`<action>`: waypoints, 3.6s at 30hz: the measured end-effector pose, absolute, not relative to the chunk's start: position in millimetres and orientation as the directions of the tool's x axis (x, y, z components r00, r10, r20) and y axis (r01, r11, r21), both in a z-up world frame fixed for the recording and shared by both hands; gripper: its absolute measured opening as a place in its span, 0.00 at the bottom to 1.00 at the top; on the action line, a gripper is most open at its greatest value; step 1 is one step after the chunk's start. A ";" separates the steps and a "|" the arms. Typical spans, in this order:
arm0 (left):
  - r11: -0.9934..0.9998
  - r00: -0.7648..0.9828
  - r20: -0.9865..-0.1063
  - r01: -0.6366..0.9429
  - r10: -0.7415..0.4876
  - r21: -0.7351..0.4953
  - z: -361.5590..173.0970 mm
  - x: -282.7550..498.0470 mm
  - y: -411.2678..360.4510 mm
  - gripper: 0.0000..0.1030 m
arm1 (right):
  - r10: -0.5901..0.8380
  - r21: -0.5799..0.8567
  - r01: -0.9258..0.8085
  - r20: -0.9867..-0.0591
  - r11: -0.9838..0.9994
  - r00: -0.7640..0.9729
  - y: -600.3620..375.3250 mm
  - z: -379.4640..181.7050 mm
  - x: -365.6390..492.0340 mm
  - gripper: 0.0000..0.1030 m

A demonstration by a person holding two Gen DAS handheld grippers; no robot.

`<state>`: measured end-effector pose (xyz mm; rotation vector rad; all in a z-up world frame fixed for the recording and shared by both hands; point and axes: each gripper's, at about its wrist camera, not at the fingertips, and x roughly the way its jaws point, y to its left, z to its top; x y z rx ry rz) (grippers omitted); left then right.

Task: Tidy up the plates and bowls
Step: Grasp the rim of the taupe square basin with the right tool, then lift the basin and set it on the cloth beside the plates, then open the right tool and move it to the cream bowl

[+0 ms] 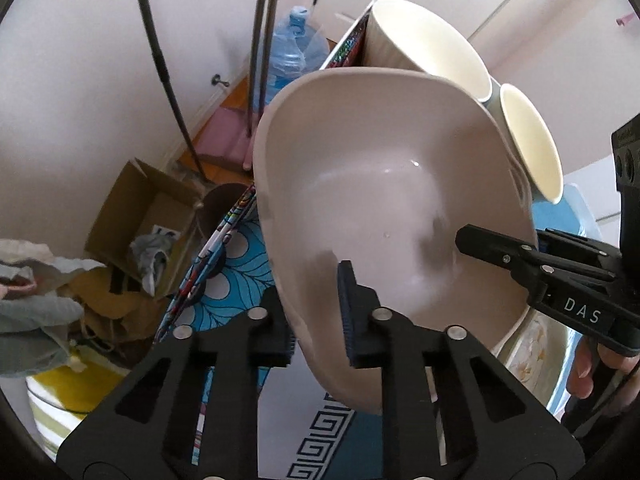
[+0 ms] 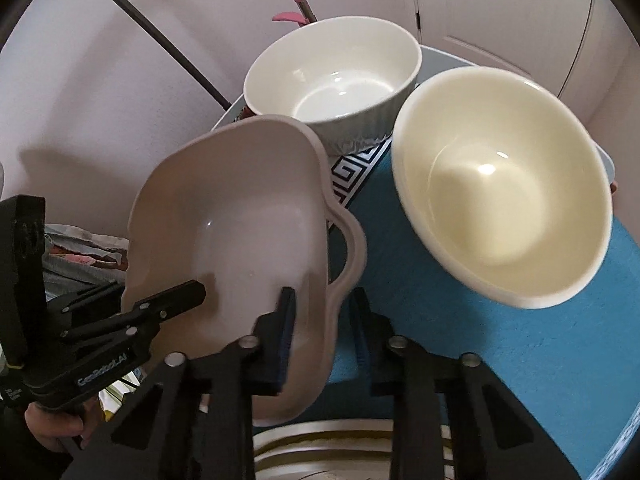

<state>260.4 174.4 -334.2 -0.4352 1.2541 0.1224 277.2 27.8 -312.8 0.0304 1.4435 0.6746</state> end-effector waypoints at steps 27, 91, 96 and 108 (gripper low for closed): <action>0.985 0.484 -0.873 -0.113 -0.057 -0.127 -216.4 235.9 63.5 0.13 | 0.514 0.426 -0.342 -0.826 0.838 0.230 -83.3 -219.4 208.5 0.15; 0.910 0.293 -0.929 0.403 -0.226 -0.095 -301.8 211.5 -276.7 0.64 | 0.304 0.394 0.193 -0.877 0.899 0.373 -426.7 -278.0 65.8 0.63; 0.923 0.364 -0.909 0.382 -0.205 -0.055 -265.6 201.1 -254.0 0.64 | 0.297 0.392 0.157 -0.856 0.907 0.424 -425.6 -241.3 67.1 0.67; 0.991 0.693 -0.709 0.107 -0.133 -0.081 -116.8 194.9 -119.6 1.00 | 0.416 0.367 -0.215 -0.655 0.905 0.631 -333.2 -108.3 128.2 0.94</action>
